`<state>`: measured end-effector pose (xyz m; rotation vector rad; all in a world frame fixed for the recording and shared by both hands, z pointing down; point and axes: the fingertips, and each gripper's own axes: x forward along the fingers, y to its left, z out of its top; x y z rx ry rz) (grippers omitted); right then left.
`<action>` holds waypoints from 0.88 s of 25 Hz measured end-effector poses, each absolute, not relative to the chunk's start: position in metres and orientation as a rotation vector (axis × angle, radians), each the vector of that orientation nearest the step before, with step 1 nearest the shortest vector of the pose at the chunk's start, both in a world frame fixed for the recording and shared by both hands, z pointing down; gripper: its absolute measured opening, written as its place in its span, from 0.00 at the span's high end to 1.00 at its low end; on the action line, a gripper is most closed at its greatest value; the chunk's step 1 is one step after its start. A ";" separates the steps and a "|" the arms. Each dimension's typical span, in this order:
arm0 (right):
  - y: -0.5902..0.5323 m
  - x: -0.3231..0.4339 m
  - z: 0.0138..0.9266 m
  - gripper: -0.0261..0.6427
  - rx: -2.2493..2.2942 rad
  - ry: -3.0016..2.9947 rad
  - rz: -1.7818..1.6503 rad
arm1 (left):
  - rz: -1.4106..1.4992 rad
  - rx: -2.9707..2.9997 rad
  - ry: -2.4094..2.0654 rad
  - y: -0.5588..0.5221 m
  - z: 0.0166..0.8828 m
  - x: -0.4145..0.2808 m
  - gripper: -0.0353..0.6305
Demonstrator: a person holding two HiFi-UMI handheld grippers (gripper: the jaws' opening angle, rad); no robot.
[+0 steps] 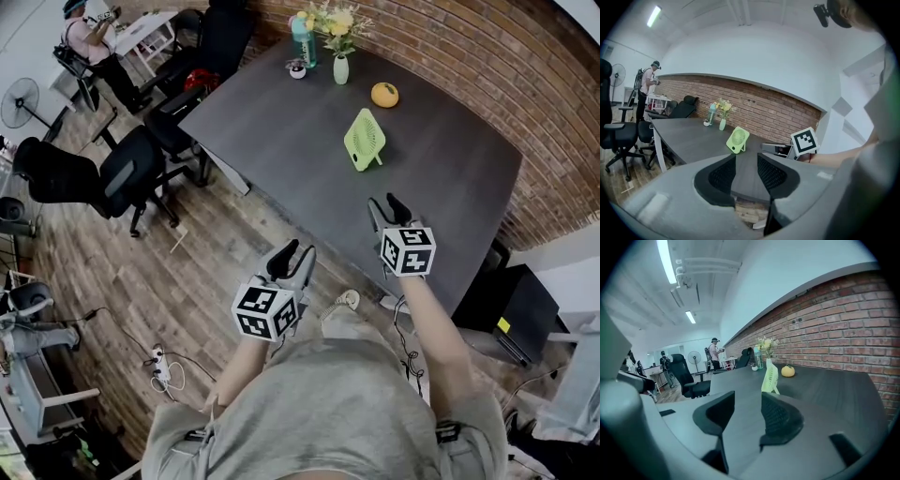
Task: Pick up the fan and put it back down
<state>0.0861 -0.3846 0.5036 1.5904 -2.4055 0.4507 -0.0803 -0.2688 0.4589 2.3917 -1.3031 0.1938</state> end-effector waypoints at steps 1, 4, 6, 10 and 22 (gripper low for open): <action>-0.374 0.083 0.501 0.71 1.592 -2.409 0.437 | 0.192 2.395 -1.298 -0.262 0.459 -0.082 0.74; -0.344 0.073 0.492 0.79 1.598 -2.425 0.394 | 0.188 2.408 -1.289 -0.244 0.460 -0.087 0.74; -0.324 0.069 0.485 0.82 1.612 -2.437 0.364 | 0.185 2.415 -1.286 -0.231 0.461 -0.089 0.74; -0.287 0.063 0.474 0.88 1.654 -2.452 0.344 | 0.178 2.427 -1.277 -0.207 0.463 -0.091 0.74; -0.169 0.038 0.451 0.94 1.690 -2.512 0.277 | 0.152 2.436 -1.321 -0.132 0.459 -0.105 0.84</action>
